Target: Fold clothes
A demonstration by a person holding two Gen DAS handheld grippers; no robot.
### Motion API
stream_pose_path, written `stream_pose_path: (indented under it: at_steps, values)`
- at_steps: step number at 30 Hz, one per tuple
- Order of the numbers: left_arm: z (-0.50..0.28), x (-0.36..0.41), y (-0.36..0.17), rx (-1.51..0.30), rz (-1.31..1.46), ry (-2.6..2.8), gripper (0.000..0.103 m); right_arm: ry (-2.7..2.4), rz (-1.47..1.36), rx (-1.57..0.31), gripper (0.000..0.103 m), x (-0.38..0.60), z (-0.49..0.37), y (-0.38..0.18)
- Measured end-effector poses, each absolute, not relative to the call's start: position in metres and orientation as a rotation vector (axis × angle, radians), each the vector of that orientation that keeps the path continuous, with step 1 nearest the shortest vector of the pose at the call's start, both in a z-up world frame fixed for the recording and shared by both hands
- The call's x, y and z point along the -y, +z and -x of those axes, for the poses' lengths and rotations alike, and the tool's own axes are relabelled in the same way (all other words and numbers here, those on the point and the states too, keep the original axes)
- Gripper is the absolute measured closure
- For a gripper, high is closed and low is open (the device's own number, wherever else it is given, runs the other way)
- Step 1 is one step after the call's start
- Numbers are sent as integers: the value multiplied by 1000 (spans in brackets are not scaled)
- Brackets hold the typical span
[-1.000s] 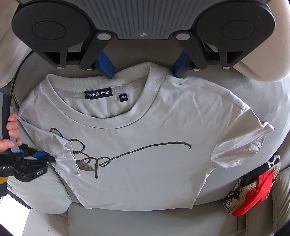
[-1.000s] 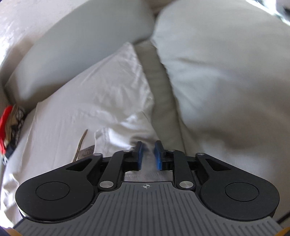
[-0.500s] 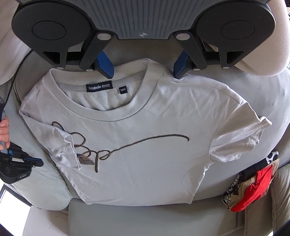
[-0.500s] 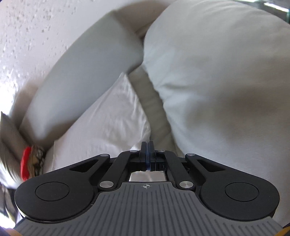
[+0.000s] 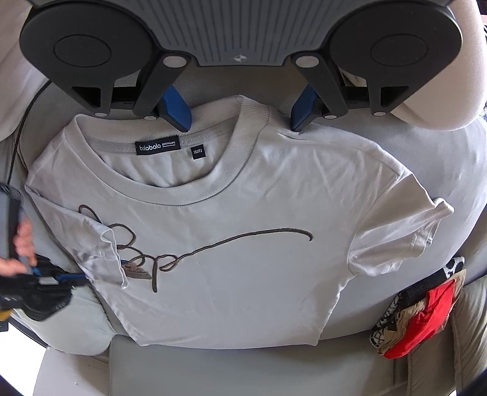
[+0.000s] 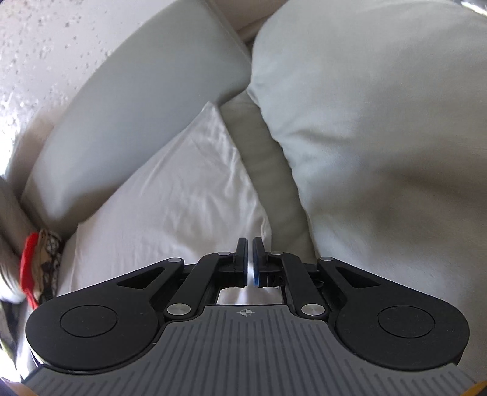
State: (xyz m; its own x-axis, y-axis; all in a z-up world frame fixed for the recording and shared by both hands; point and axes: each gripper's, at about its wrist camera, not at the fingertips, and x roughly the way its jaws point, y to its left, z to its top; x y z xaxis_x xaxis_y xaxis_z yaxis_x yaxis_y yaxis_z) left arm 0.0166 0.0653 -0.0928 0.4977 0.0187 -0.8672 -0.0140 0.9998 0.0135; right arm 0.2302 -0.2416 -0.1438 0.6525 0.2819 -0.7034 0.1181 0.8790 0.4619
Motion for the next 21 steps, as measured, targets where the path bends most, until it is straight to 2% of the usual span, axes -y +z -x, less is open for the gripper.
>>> stream_pose_path:
  at_steps: [8, 12, 17, 21]
  values:
    - [-11, -61, -89, -1030, -14, 9, 30, 257, -243, -959, 93, 195, -167, -132]
    - [-5, -63, -84, -1011, -8, 22, 30, 391, -220, -954, 93, 176, -133, -112]
    - [1, -68, -81, -1004, 20, 48, 30, 306, -176, -872, 92, 173, -125, -104]
    - [6, -69, -81, -1004, 22, 50, 30, 375, -216, -978, 92, 163, -127, -120]
